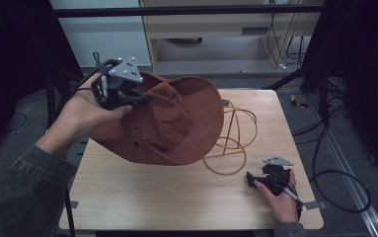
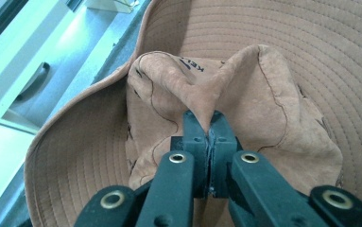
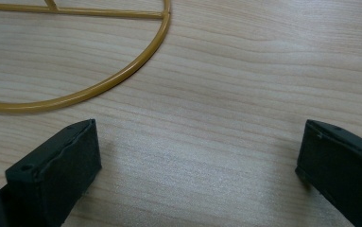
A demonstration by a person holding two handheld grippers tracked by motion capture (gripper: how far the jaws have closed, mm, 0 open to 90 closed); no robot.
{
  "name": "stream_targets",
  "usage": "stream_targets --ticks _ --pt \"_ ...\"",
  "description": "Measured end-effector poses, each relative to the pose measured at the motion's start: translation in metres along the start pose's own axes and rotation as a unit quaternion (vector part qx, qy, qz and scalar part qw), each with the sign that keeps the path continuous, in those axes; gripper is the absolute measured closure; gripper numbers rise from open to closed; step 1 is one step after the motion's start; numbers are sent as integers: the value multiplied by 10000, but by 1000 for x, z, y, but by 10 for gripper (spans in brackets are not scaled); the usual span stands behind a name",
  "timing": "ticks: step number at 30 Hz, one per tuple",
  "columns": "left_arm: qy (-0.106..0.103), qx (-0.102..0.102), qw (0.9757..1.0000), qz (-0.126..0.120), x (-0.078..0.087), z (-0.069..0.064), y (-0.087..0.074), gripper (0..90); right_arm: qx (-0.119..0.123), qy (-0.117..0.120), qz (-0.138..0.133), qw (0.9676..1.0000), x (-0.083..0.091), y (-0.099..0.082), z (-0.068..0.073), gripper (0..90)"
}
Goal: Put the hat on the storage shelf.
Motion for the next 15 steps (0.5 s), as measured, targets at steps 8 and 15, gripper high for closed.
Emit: stream_targets --ticks 8,15 --pt "-7 -118 9999 -35 -6 -5 23 887 -23 16 -4 10000 0 0 1 4" --pt "-98 -218 9997 -56 -20 -11 46 887 -21 11 -7 10000 0 0 1 4"
Point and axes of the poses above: each handheld gripper's, and its own axes: x roughly backward along the jaws, y roughly out of its top, z roughly to its left, the point moved 10 cm from there along -x, roughly forward along the jaws, and after that the axes turned 7 degrees about x, right-handed, at the moved point
